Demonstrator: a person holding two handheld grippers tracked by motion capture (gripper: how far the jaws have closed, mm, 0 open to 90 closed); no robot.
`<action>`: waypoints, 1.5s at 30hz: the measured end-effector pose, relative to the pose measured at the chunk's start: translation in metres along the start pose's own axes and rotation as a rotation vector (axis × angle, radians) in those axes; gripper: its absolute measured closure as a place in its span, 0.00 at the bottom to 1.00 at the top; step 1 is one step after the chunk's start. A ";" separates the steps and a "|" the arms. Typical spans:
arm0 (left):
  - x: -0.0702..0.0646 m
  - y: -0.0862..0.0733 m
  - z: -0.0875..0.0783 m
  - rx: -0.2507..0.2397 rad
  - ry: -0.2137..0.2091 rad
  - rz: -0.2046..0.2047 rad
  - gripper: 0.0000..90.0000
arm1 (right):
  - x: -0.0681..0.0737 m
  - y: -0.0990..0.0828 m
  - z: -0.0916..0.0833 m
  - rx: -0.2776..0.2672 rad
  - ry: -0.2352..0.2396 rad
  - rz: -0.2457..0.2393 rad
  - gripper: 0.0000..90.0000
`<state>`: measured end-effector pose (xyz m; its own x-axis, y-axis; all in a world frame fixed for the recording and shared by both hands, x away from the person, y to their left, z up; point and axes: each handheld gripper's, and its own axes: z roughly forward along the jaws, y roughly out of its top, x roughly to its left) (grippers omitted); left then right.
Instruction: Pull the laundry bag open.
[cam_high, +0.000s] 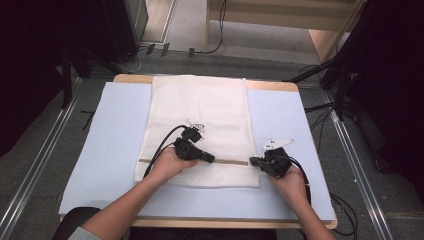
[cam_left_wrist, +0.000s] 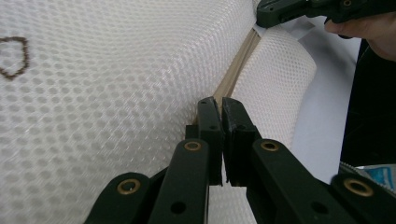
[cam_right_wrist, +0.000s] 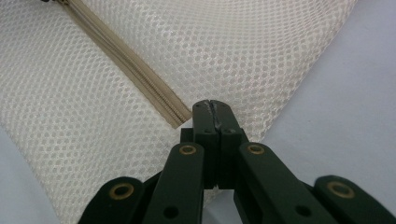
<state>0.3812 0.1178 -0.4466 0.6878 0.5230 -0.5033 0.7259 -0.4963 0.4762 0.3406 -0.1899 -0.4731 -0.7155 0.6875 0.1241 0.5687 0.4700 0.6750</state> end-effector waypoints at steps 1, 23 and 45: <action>0.001 -0.001 -0.001 0.007 -0.014 0.003 0.99 | 0.000 0.000 0.000 -0.001 0.000 -0.003 1.00; 0.029 -0.032 -0.057 -0.005 -0.007 -0.055 0.99 | -0.001 -0.001 0.000 -0.009 0.008 -0.004 1.00; 0.058 -0.077 -0.112 -0.056 0.053 -0.155 0.99 | -0.003 -0.001 0.001 -0.012 0.024 -0.017 1.00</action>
<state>0.3649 0.2639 -0.4322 0.5656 0.6270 -0.5357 0.8212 -0.3683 0.4359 0.3426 -0.1920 -0.4745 -0.7344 0.6663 0.1297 0.5517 0.4746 0.6858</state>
